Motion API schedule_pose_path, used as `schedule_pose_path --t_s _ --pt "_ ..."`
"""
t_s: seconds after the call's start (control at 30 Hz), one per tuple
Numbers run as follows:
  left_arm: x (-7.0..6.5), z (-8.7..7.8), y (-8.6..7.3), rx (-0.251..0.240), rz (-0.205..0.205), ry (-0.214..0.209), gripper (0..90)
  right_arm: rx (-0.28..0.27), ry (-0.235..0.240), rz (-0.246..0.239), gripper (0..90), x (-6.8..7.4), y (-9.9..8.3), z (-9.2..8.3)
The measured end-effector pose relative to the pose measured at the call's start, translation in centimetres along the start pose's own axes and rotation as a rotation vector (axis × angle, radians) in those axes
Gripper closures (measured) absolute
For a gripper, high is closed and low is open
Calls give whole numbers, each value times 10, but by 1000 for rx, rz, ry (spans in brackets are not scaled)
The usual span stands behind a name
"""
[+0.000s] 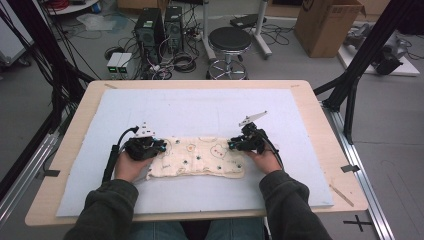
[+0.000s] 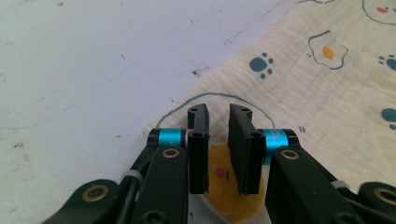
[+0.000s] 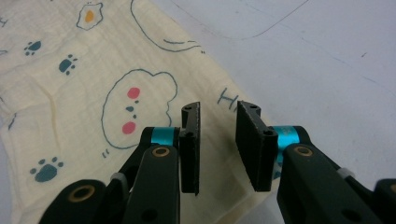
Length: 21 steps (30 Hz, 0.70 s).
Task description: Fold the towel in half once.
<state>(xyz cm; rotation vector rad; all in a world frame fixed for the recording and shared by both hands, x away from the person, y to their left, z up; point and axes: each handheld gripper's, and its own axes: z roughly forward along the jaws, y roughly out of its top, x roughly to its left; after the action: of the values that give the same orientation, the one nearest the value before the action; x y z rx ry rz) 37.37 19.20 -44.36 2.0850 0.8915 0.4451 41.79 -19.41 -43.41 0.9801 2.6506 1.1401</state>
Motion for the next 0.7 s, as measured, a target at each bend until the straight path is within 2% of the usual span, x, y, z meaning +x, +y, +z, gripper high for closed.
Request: schedule_pose_path --t_s 0.07,0.37,0.7 --pt "0 -1 1 0 4 0 754 -9 3 -6 675 0 -1 -1" --pt "-4 -9 4 -20 -12 -19 698 -70 73 6 504 1 -1 -13" --pt "-5 -20 6 -59 -40 -56 574 -118 74 36 296 5 -3 -23"
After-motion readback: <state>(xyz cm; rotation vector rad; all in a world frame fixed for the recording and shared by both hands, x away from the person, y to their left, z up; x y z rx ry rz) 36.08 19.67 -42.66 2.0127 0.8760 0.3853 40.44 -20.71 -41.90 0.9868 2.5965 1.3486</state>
